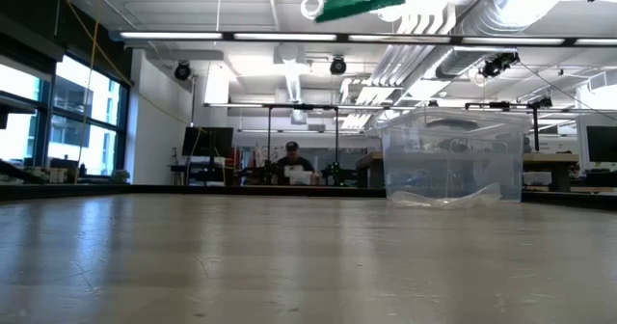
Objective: Roll bandage
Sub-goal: Roll the green bandage
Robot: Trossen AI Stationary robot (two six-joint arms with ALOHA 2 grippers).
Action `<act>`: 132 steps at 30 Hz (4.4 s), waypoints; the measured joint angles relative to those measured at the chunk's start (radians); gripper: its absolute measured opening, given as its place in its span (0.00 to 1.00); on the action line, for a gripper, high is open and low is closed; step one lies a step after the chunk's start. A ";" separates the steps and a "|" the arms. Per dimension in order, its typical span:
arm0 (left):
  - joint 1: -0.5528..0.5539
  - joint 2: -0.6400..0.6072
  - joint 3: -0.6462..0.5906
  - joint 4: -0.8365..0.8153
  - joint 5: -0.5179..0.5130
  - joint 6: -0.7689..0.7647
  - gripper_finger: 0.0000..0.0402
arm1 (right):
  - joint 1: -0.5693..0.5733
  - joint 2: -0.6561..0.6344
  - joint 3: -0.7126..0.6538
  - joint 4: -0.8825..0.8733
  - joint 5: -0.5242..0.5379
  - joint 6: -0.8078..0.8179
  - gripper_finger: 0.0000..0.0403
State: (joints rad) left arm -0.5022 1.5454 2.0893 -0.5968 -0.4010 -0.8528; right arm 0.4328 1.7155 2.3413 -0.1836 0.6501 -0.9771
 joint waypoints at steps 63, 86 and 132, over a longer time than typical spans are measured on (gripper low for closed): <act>0.045 -0.030 0.000 0.081 0.105 0.121 0.04 | 0.021 -0.060 0.001 -0.271 0.052 0.535 0.00; 0.045 -0.032 0.000 0.085 0.041 0.052 0.04 | -0.040 -0.059 0.001 -0.933 -0.088 1.008 0.57; 0.065 -0.053 0.001 0.048 0.024 0.270 0.44 | 0.065 0.031 0.000 -0.394 -0.068 0.830 0.04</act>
State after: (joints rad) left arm -0.4371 1.4920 2.0899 -0.5491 -0.3770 -0.5826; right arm 0.4983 1.7469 2.3408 -0.5774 0.5823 -0.1471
